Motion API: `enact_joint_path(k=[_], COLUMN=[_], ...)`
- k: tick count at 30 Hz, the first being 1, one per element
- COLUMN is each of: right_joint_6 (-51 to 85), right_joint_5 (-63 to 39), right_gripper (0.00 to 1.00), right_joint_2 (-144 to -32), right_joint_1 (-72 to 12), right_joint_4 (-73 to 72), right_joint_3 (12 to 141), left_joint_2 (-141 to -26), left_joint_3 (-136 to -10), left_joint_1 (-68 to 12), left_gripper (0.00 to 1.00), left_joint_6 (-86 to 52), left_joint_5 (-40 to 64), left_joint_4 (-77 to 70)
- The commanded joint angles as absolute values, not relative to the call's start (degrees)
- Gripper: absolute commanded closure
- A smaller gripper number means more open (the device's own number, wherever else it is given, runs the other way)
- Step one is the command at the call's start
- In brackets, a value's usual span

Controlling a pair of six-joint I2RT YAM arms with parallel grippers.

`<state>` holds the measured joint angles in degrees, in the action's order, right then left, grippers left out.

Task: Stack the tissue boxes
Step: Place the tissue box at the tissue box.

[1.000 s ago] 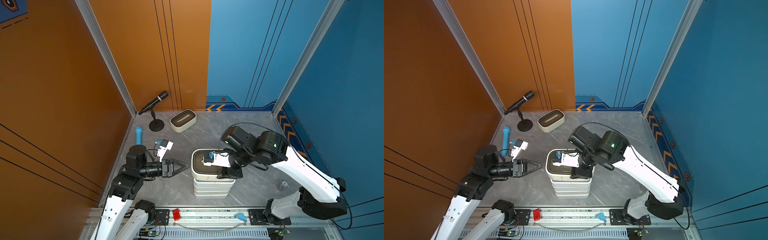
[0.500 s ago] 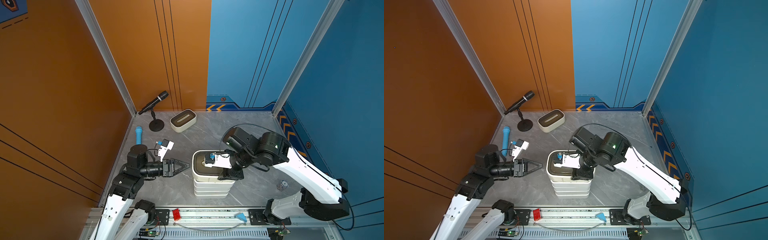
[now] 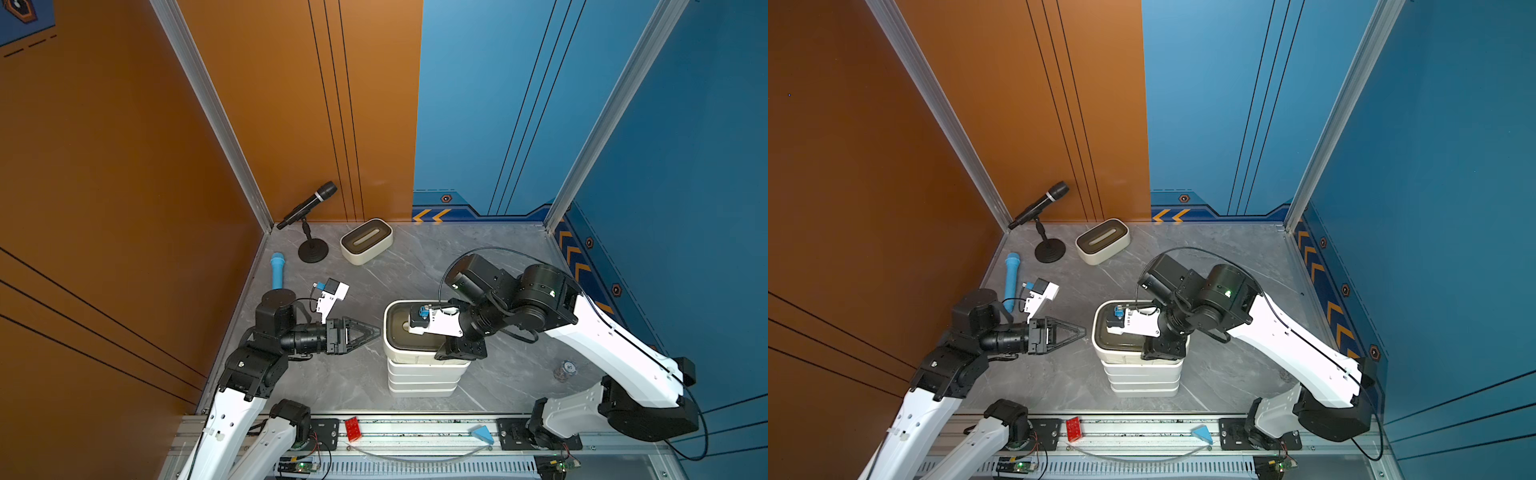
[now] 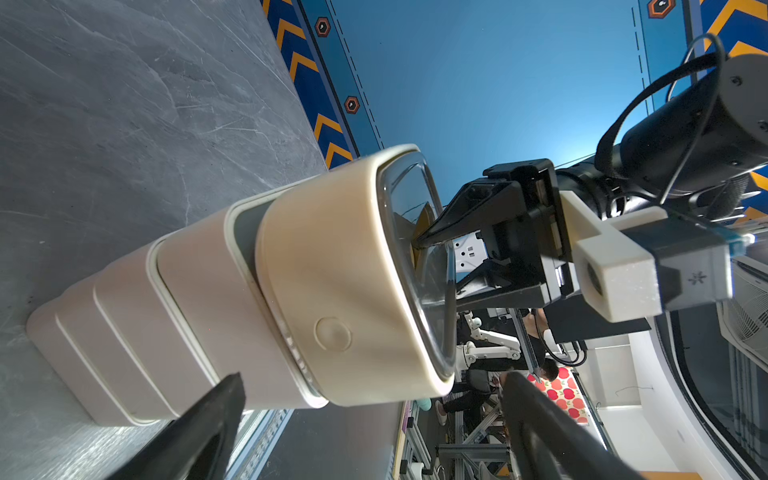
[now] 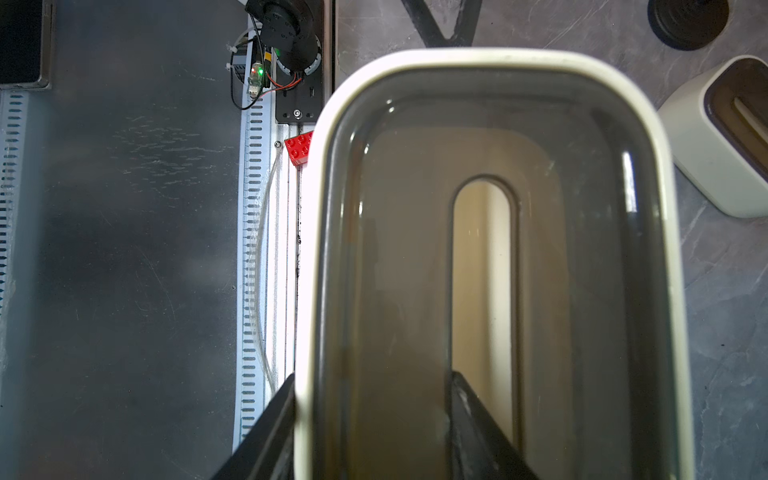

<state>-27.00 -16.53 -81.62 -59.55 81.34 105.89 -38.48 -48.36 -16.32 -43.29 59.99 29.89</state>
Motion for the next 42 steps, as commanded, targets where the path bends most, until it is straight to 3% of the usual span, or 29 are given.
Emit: enact_joint_path(k=[1, 42], right_joint_6=[-26.5, -26.5], right_joint_5=[-17.7, -17.4], right_gripper=[0.64, 0.63], right_joint_2=[-79.7, -81.3], right_joint_1=[-59.5, -60.1], right_joint_4=[79.1, 78.7], right_joint_3=[105.6, 105.1], left_joint_2=[-38.4, -38.3], left_joint_3=[-50.0, -49.2], left_joint_1=[-17.1, -17.7], left_gripper=[0.02, 0.02], left_joint_6=[-42.1, -41.7], left_joint_5=[59.1, 58.8], left_joint_4=[30.2, 30.2])
